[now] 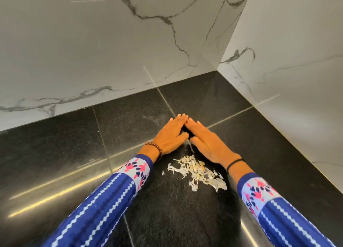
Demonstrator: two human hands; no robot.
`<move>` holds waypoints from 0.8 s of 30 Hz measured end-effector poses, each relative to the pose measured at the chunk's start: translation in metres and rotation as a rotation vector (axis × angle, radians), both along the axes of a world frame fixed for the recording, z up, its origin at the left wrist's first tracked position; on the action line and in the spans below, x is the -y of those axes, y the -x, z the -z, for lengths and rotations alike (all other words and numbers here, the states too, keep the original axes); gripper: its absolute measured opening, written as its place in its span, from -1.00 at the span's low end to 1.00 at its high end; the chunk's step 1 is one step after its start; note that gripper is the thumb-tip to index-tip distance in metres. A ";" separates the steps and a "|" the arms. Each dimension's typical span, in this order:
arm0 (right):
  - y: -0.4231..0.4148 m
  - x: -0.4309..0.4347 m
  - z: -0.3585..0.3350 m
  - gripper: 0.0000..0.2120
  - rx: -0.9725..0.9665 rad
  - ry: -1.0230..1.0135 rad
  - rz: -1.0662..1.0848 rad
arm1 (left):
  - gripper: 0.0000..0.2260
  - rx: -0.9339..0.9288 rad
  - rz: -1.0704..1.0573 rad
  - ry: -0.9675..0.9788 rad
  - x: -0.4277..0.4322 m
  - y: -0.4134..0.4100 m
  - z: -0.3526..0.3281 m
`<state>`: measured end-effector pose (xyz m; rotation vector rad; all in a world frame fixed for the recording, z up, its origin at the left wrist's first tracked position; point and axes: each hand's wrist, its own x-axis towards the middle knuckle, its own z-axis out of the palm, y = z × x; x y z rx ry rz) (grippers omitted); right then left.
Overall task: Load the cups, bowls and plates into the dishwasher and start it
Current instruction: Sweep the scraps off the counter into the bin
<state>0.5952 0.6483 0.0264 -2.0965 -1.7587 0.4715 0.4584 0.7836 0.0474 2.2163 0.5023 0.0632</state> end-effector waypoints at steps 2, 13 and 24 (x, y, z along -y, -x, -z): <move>0.019 0.019 -0.002 -0.37 -0.024 -0.011 0.012 | -0.45 -0.012 0.027 -0.016 0.011 0.014 0.003; 0.120 0.112 0.002 -0.36 -0.065 -0.010 0.072 | -0.39 -0.014 0.118 -0.047 0.091 0.118 0.005; 0.199 0.161 0.004 -0.46 -0.064 -0.014 0.145 | -0.39 -0.003 0.111 -0.030 0.144 0.184 0.001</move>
